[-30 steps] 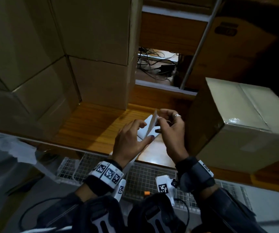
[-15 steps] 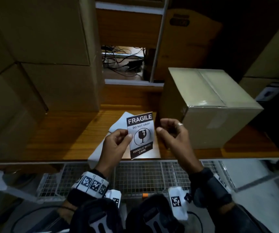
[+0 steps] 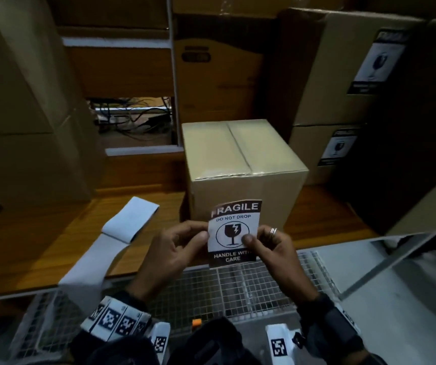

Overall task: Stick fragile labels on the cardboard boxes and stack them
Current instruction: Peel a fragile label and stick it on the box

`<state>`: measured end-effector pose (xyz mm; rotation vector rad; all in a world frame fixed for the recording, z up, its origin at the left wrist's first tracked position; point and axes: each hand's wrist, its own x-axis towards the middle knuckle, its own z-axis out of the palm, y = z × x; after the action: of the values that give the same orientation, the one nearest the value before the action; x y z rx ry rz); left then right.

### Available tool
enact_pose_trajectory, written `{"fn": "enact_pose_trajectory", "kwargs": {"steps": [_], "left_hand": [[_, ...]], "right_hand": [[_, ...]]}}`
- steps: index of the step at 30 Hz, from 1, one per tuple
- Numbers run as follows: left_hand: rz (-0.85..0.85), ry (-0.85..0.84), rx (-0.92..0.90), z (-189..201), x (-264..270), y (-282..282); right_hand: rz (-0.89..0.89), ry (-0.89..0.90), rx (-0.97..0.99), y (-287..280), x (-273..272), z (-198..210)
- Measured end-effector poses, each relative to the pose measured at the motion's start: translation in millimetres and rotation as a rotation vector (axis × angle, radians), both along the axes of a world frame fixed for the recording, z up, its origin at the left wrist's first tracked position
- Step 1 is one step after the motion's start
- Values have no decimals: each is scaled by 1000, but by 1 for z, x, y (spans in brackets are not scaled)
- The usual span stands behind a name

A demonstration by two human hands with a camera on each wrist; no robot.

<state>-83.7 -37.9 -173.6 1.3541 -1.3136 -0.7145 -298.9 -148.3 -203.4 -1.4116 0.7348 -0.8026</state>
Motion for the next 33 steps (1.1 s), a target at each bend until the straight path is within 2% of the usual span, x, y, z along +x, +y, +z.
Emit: {"fn": "enact_pose_trajectory", "kwargs": {"steps": [5, 10, 12, 14, 18, 21, 33], "left_hand": [[102, -333, -180, 21, -43, -43], [248, -731, -464, 54, -68, -86], [253, -871, -486, 65, -73, -106], [226, -962, -413, 72, -75, -125], [156, -1048, -169, 70, -81, -151], [156, -1069, -94, 58, -81, -161], [304, -1027, -170, 38, -82, -171]], "right_hand": [[-76, -35, 5, -37, -49, -1], [-85, -13, 44, -76, -78, -8], [-69, 6, 68, -90, -81, -11], [-42, 19, 93, -100, -79, -14], [2, 37, 143, -112, -74, -16], [17, 30, 178, -116, -69, -17], [-8, 0, 214, -119, -58, -21]]}}
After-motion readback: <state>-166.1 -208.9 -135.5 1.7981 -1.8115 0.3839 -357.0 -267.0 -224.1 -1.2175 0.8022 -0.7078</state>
